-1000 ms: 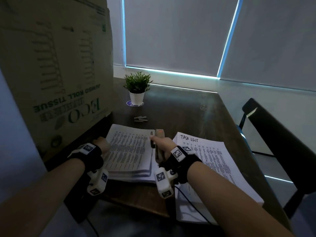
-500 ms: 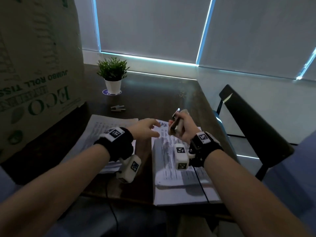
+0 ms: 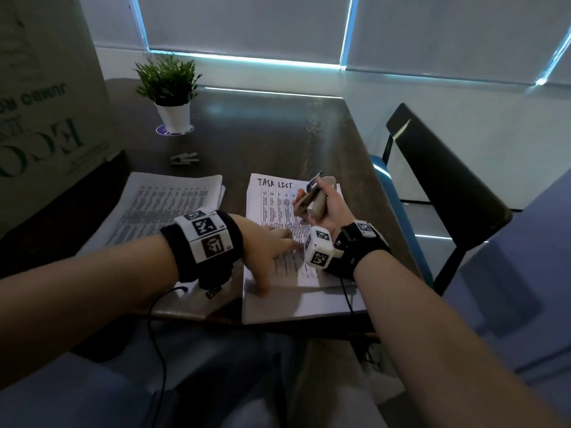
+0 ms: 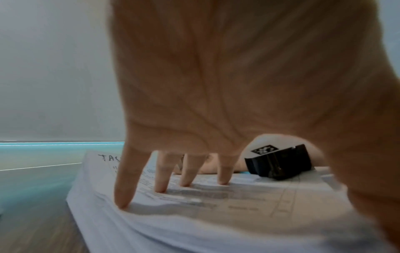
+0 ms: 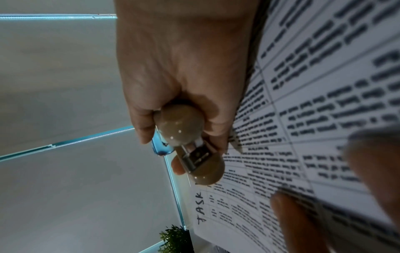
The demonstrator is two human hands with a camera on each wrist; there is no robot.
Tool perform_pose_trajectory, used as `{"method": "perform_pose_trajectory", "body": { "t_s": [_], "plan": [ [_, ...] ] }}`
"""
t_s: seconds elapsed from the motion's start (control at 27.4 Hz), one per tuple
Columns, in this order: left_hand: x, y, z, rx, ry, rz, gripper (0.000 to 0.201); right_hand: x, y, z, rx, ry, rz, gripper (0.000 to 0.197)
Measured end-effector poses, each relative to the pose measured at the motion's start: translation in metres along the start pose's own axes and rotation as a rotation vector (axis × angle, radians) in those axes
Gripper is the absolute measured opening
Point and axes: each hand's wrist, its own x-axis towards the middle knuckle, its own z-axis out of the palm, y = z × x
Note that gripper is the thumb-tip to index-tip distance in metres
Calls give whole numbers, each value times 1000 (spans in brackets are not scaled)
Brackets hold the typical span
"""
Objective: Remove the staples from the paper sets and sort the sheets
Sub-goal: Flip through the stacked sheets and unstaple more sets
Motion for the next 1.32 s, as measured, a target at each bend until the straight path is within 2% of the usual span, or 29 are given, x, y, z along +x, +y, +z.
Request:
{"method": "perform_pose_trajectory", "body": {
  "t_s": [0.22, 0.29, 0.4, 0.48, 0.55, 0.62, 0.69, 0.8, 0.88, 1.02, 1.17, 1.32],
  "plan": [
    [-7, -8, -12, -170, -25, 114, 89, -4, 1, 1, 15, -9, -15, 25],
    [-11, -12, -13, -192, 22, 126, 73, -6, 1, 2, 5, -13, -16, 26],
    [-11, -15, -10, -186, 231, 140, 54, -8, 1, 2, 9, -14, -18, 26],
    [-7, -22, -5, -256, 440, 54, 57, -8, 1, 2, 16, -26, -9, 26],
    [-5, -30, -3, -402, 521, -72, 68, -9, 0, 2, 15, -32, -9, 26],
    [-3, -36, 1, -541, 427, -138, 71, -10, -1, 1, 21, -28, -11, 26],
    [-2, -43, 5, -694, 373, -125, 66, -10, -1, 2, 17, -29, -7, 26],
    [-6, -45, 2, -653, 369, 15, 45, -9, -1, 2, 32, -20, -7, 25],
    [-12, -38, -4, -602, 274, 140, 31, -8, -1, 1, 19, -10, -14, 24],
    [-17, -28, -7, -782, 74, 273, 17, -10, 0, 1, 2, -4, -24, 22],
    [-16, -25, -7, -790, 45, 243, 17, -13, -1, 2, 1, -3, -26, 22],
    [-14, -22, -9, -718, 91, 160, 28, -12, 0, 2, -11, 6, -23, 22]
  ]
}}
